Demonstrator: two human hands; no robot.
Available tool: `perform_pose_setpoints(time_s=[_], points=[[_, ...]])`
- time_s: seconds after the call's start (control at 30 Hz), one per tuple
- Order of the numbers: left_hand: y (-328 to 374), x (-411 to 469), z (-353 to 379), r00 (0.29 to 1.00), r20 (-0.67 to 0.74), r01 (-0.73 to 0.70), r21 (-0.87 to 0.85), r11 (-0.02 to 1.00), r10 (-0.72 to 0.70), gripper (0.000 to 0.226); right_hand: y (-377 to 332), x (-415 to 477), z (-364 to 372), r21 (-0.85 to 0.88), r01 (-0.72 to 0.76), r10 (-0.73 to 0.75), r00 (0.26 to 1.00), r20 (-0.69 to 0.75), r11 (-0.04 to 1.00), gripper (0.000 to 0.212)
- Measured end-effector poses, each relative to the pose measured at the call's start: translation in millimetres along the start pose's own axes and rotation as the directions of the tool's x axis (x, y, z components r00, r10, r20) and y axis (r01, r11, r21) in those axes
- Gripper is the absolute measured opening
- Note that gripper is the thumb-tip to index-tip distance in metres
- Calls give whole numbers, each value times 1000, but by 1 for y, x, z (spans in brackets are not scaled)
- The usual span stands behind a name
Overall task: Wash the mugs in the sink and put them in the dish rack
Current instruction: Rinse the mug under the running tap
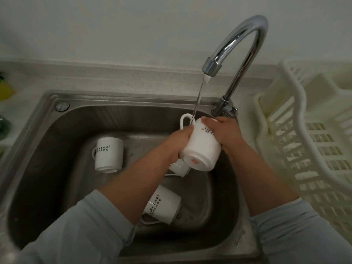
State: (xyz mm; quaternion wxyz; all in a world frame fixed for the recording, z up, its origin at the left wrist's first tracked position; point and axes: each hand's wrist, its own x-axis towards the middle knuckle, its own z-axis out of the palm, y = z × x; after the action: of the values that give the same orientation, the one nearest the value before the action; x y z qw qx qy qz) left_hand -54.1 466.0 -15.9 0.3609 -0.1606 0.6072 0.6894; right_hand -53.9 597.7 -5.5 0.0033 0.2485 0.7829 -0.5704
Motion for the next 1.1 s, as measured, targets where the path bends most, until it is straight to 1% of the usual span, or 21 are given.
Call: perform_pose_setpoints(time_s=[0.03, 0.07, 0.13, 0.17, 0.2, 0.27, 0.33, 0.37, 0.4, 0.43, 0.5, 0.6, 0.67, 0.7, 0.8, 0.83, 0.87, 0.93, 0.97, 1.03, 1.1], points=[[5, 3, -1, 998, -52, 20, -19, 1000, -21, 30, 2, -2, 3, -17, 8, -8, 1000, 6, 1000, 25], [10, 4, 0, 994, -110, -11, 21, 1000, 13, 25, 2, -3, 4, -35, 13, -13, 1000, -6, 999, 26], [7, 12, 3, 963, -196, -154, 167, 974, 185, 17, 1, 0, 6, -49, 5, -7, 999, -54, 999, 31], [1, 15, 5, 939, -208, -233, 206, 950, 275, 18, 0, 3, 4, -41, -9, 5, 996, -86, 999, 34], [-3, 8, 9, 930, -191, -271, 219, 937, 314, 22, -1, 6, 2, -26, -23, 20, 993, -120, 999, 36], [-15, -3, 15, 944, -116, -278, 222, 935, 308, 29, -2, 8, -3, -12, -47, 45, 989, -143, 999, 35], [-16, -1, 11, 980, -71, -168, 227, 959, 188, 33, 0, 6, -1, -63, -58, 52, 994, -100, 996, 34], [-10, 4, 5, 992, -71, -89, 151, 985, 100, 35, 2, 3, 4, -80, -62, 56, 996, -73, 995, 34], [-2, 5, -3, 999, -48, -14, 30, 999, 15, 33, 3, 0, 8, -77, -57, 53, 997, -52, 995, 35], [4, 5, -8, 999, -23, 25, -96, 995, -27, 29, 2, -2, 13, -76, -45, 42, 998, -36, 996, 36], [6, 8, -12, 1000, 11, 5, -221, 975, -3, 25, -2, 0, 18, -61, -34, 32, 999, -37, 998, 35], [-11, 8, -12, 983, 126, -98, -259, 961, 134, 36, -7, 8, 14, 129, -112, 117, 993, -29, 985, 28], [-20, 11, -14, 963, 167, -165, -258, 952, 212, 43, -3, 11, 11, 161, -177, 175, 984, 26, 971, 24], [-19, 12, -16, 962, 145, -190, -243, 951, 229, 44, 0, 11, 12, 155, -195, 189, 981, 52, 969, 22], [-6, 15, -19, 957, -13, -290, -4, 957, 290, 46, 5, 5, 14, 76, -188, 179, 978, 109, 979, 20], [-4, 17, -20, 949, -33, -314, 42, 949, 315, 47, 6, 4, 14, 51, -170, 163, 979, 119, 984, 21], [-2, 19, -21, 942, -32, -331, 53, 942, 333, 41, 6, 2, 14, 34, -160, 154, 980, 121, 987, 21], [1, 17, -18, 936, -57, -347, -11, 938, 346, 20, 5, 1, 14, 40, -150, 144, 983, 114, 988, 22], [1, 16, -17, 940, -76, -340, -87, 937, 334, 12, 4, 1, 14, 53, -154, 147, 983, 113, 987, 22], [-2, 17, -13, 948, -74, -319, -232, 919, 311, 5, 3, 2, 12, 72, -162, 153, 981, 121, 984, 22], [-4, 20, -9, 959, -27, -275, -307, 911, 281, 6, 2, 0, 9, 69, -166, 155, 977, 144, 984, 21]])
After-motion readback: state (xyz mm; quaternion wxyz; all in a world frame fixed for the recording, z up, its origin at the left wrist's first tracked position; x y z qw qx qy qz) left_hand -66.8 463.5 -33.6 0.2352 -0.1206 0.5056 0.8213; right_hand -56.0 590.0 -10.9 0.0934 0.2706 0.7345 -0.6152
